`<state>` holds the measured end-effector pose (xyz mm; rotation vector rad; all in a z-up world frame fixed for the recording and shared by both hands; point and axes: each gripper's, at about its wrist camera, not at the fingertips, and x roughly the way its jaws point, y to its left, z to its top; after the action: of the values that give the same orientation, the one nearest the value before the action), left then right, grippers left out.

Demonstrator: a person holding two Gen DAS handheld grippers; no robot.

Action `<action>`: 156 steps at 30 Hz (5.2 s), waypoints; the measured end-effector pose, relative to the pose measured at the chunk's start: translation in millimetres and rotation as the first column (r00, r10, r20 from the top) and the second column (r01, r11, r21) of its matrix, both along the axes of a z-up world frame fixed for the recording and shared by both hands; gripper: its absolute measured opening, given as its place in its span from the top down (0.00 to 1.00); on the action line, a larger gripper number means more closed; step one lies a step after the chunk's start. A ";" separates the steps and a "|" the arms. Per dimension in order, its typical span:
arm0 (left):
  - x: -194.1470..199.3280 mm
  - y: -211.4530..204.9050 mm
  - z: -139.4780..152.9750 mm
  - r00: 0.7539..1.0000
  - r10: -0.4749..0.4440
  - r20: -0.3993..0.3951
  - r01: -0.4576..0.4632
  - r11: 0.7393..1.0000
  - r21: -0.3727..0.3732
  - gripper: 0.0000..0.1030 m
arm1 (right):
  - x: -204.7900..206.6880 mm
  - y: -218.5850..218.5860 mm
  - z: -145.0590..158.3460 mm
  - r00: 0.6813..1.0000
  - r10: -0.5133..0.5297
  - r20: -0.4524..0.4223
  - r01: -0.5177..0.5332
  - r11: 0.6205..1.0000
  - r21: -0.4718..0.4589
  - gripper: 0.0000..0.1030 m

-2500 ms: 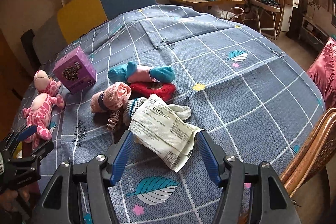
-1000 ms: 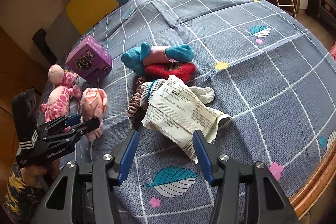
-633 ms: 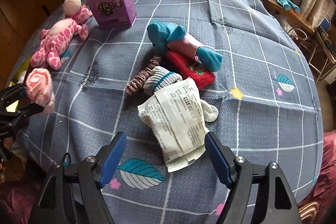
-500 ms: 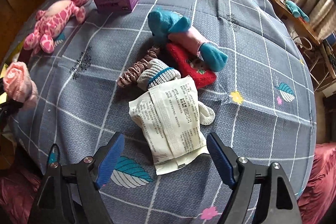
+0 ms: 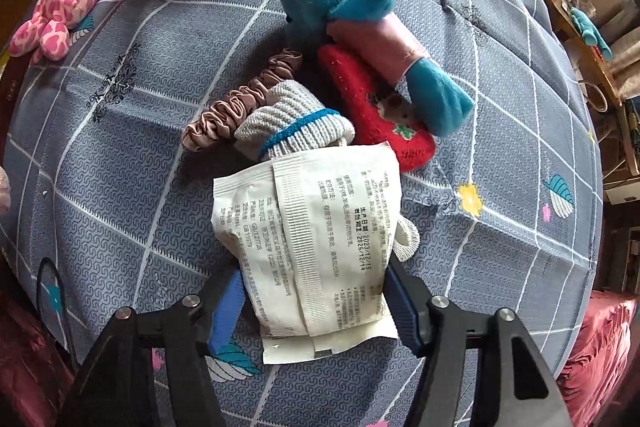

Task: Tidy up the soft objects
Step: 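Grasp the white printed paper packet with the right gripper and lift it, then carry the pink towel roll into the gold tin and open the left gripper, then carry the white paper packet into the gold tin and open the right gripper, then move both grippers back to the pile of soft items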

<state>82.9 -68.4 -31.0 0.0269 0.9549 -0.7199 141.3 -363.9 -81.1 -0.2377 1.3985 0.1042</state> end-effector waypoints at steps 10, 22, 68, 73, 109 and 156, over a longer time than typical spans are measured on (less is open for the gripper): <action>-9.0 14.4 9.6 0.988 0.118 0.103 -0.127 0.988 0.086 0.52 | -42.3 40.3 47.6 0.983 -0.033 0.182 0.023 0.998 0.054 0.44; -15.1 77.9 40.7 0.874 0.379 0.306 -0.440 0.883 0.163 0.52 | -43.2 168.4 4.0 0.979 0.035 0.203 -0.080 0.972 0.220 0.44; -26.4 313.7 -36.0 0.520 0.831 -0.199 -0.842 0.537 0.041 0.49 | -47.4 185.9 -12.9 0.966 -0.025 0.257 -0.019 0.986 0.168 0.46; -13.2 303.7 -42.6 0.523 0.830 -0.193 -0.839 0.541 0.058 0.46 | -47.6 185.6 -12.4 0.965 -0.029 0.261 -0.017 0.985 0.170 0.46; -55.7 265.2 15.3 0.590 0.785 0.188 -0.807 0.581 0.105 0.36 | -46.8 321.3 66.8 0.918 0.188 0.348 -0.316 0.877 0.360 0.47; -65.2 264.7 23.7 0.579 0.780 0.239 -0.812 0.579 0.077 0.32 | -45.3 407.6 64.3 0.867 0.209 0.453 -0.381 0.863 0.331 0.33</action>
<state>17.7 196.3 -7.3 -0.1789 0.7376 0.2336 96.0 43.7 -16.8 -0.1137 0.8862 0.5781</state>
